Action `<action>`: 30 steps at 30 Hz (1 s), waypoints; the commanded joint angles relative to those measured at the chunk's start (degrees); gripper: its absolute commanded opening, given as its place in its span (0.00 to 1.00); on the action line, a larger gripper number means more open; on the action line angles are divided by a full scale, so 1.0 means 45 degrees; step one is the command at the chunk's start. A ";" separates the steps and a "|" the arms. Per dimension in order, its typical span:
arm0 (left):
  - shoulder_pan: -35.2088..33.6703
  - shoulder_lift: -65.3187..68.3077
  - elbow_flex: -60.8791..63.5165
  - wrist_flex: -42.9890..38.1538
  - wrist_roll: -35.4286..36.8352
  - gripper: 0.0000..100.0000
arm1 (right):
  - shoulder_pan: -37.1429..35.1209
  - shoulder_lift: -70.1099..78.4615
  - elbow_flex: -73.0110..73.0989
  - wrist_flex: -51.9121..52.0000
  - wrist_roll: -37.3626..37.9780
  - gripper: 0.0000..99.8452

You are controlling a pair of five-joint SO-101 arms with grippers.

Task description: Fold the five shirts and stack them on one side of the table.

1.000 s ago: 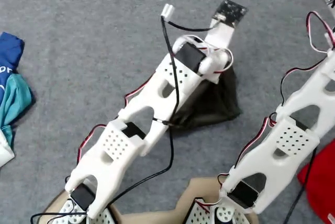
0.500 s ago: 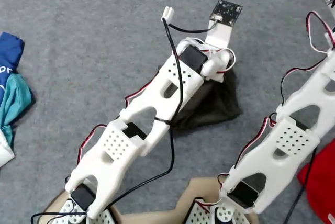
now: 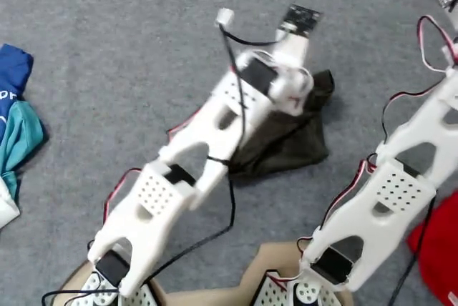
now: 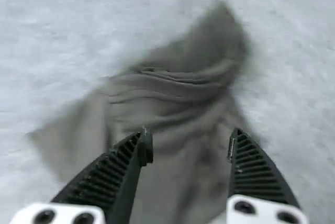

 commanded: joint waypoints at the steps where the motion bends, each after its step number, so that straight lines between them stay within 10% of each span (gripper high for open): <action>1: -0.1993 -0.0381 -0.2305 0.1407 0.0078 0.23 | -0.1299 -0.0361 -0.0498 0.0625 0.0137 0.12; 11: -0.6173 -0.1377 -0.3868 0.4142 -0.1641 0.07 | -0.5695 -0.0713 0.2979 0.1993 -0.3458 0.12; 19: -0.5900 -0.6418 0.3966 0.4122 -0.2696 0.03 | -0.8742 -0.2921 0.8625 0.1954 -0.5470 0.12; 30: -0.6603 -1.5033 1.3929 0.4063 -0.4786 0.03 | -0.9700 -0.2979 0.9504 0.1954 -1.3441 0.20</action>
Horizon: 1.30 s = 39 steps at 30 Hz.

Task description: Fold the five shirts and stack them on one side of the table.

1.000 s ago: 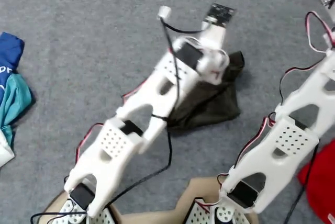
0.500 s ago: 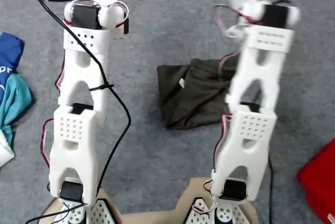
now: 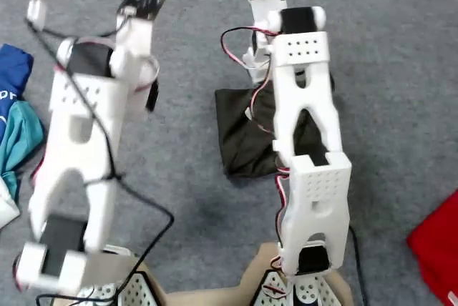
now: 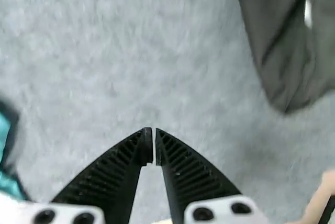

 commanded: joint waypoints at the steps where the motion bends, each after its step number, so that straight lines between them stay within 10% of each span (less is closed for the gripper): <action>1: -0.0567 -0.2921 0.2090 0.0098 -0.0313 0.03 | -0.0186 -0.1123 0.0283 0.0156 -0.2305 0.20; 14: -0.2579 -0.4230 0.4298 0.0098 -0.0215 0.03 | 0.0010 0.0459 0.0928 -0.0781 -0.7053 0.28; 39: -0.2579 -0.2628 0.4220 0.0078 -0.0293 0.03 | 0.0713 0.5851 -0.6222 0.0176 -0.7033 0.00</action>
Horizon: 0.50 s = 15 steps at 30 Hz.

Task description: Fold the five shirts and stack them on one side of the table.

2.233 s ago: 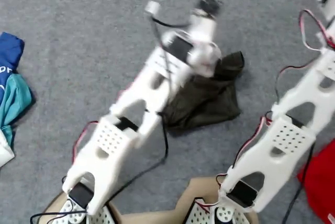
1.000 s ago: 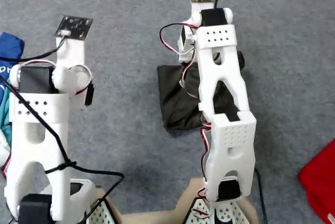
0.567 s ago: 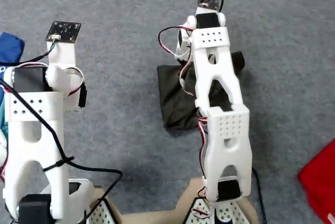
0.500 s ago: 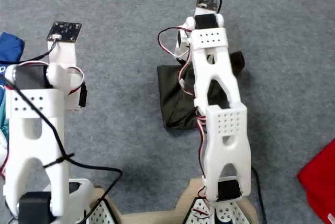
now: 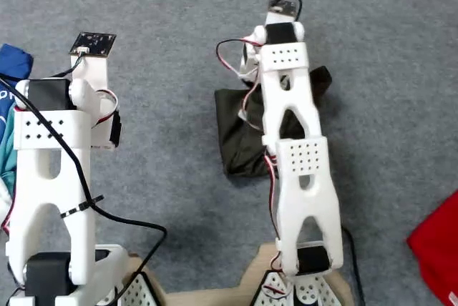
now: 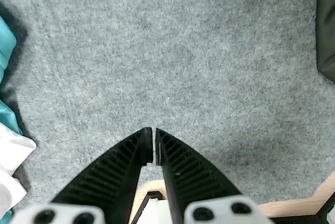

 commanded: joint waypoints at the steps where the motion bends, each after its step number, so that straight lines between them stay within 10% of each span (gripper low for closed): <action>1: -0.0098 0.0010 -0.0117 0.0078 -0.0117 0.03 | 0.0615 -0.0283 -0.0752 0.0254 -0.0137 0.00; 15: -0.0098 0.0010 -0.0156 -0.0215 -0.0137 0.03 | 0.1182 -0.7082 0.7707 0.0215 -0.0156 0.00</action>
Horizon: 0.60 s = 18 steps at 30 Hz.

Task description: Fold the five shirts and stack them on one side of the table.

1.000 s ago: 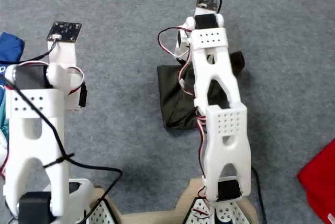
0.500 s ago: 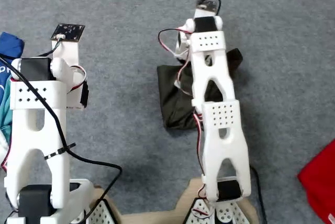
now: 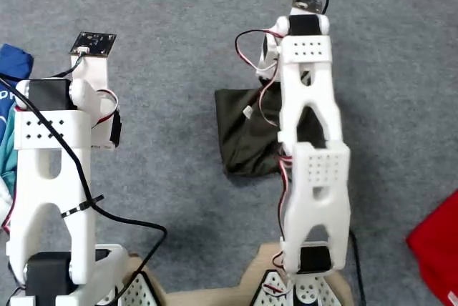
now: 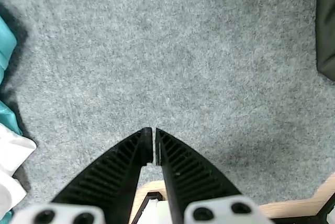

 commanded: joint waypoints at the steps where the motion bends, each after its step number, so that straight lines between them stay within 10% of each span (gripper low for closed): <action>1: -0.0098 0.0010 -0.0156 -0.0156 -0.0117 0.03 | 0.0459 -0.3389 0.3233 0.0137 -0.0098 0.00; 18: -0.0117 -0.0088 -0.0059 -0.0430 -0.0117 0.03 | 0.3155 -0.8899 1.2005 -0.1543 0.1758 0.00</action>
